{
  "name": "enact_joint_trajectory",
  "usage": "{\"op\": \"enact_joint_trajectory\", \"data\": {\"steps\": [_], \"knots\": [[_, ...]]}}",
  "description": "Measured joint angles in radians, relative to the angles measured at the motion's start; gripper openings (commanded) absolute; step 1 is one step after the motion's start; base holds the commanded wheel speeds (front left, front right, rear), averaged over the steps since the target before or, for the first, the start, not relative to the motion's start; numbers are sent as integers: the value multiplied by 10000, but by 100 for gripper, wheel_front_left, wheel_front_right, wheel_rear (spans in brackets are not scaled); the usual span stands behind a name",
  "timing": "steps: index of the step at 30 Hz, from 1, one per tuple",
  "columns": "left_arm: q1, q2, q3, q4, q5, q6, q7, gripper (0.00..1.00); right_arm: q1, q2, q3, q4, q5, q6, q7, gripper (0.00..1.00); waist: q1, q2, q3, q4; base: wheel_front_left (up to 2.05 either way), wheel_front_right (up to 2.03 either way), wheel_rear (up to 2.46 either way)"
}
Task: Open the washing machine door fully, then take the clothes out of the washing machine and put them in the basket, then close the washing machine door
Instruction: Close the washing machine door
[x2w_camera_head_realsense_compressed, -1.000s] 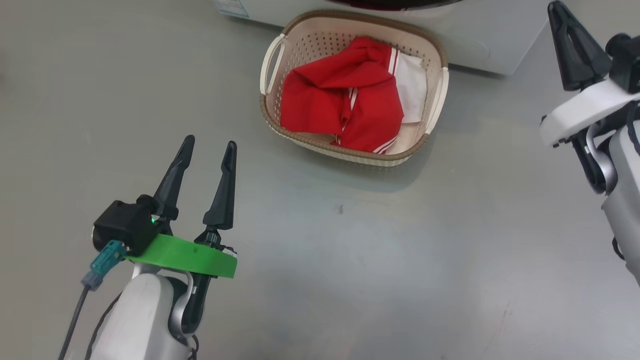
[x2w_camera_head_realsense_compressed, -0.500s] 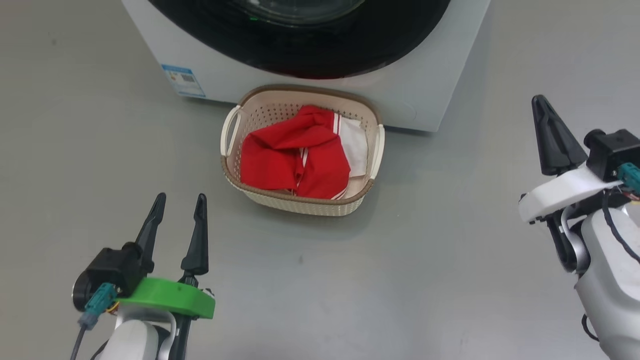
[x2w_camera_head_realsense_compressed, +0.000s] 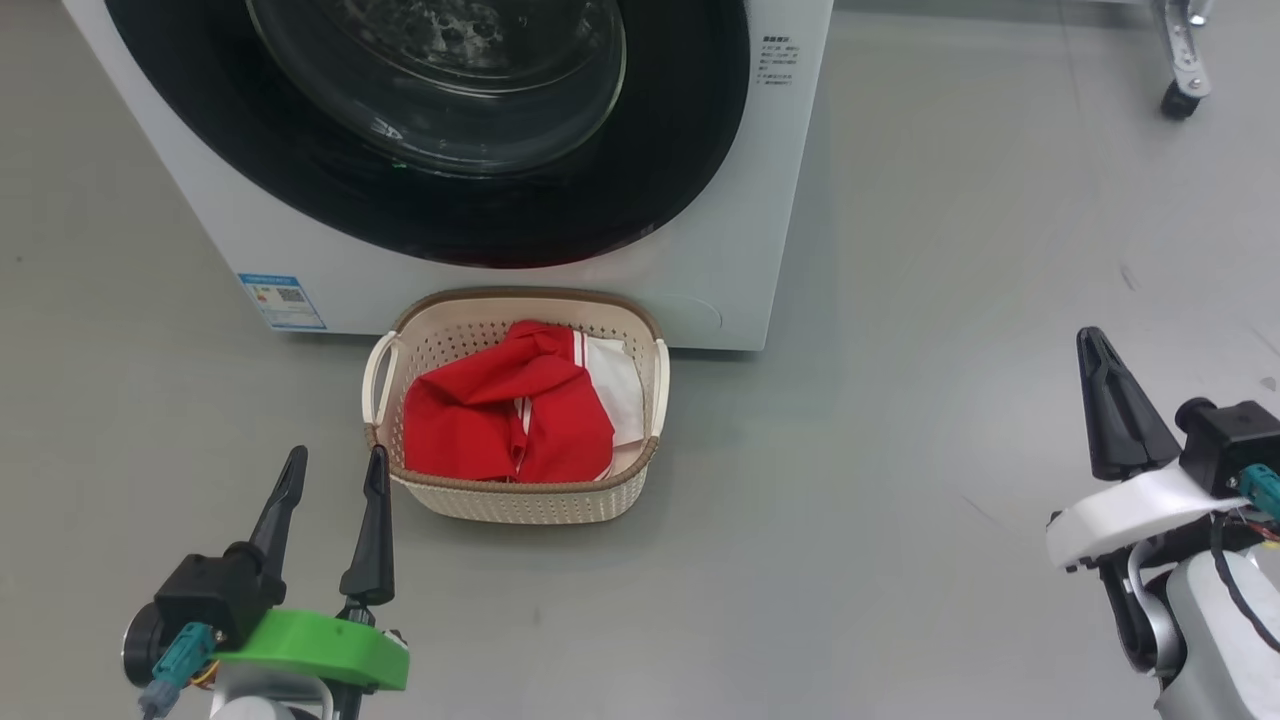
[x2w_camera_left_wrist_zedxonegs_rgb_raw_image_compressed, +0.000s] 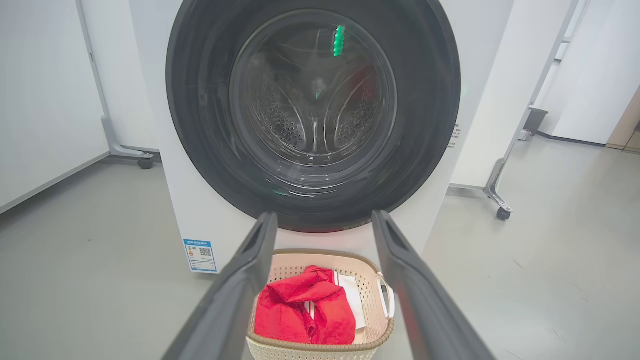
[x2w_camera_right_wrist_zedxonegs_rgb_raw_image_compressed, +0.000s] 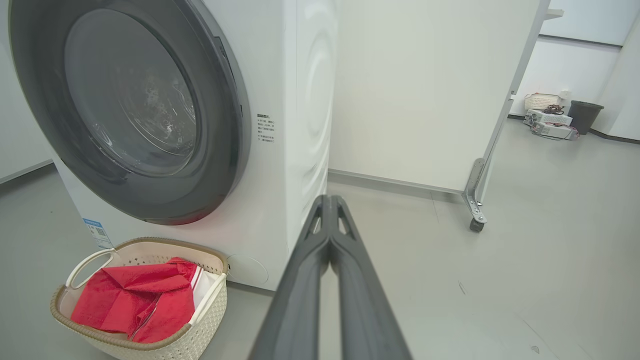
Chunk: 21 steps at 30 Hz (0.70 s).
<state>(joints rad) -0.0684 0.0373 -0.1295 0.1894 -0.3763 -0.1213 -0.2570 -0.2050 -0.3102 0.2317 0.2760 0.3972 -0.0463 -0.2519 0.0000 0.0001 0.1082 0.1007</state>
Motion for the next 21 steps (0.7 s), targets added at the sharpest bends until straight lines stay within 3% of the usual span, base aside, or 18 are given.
{"op": "enact_joint_trajectory", "data": {"steps": [9,14,15,16,21], "knots": [[255,4,104,-209,0,0,0,100,1162,217,-265,-562,-17,-82,-2,0,0,0,-443,-504,0,0,0],[523,8,640,6,-2,0,2,100,1727,324,-548,-796,-54,-109,-2,0,0,0,-610,-640,0,0,0],[593,6,662,81,-2,0,2,100,1818,341,-625,-846,-86,-150,0,57,0,0,-644,-658,0,0,0],[671,10,692,127,2,0,2,100,1902,391,-683,-911,-46,-169,0,100,0,0,-678,-678,0,0,0],[784,0,558,284,29,0,2,100,2186,541,-788,-1237,-35,-167,0,100,0,0,-742,-781,0,0,0]]}}
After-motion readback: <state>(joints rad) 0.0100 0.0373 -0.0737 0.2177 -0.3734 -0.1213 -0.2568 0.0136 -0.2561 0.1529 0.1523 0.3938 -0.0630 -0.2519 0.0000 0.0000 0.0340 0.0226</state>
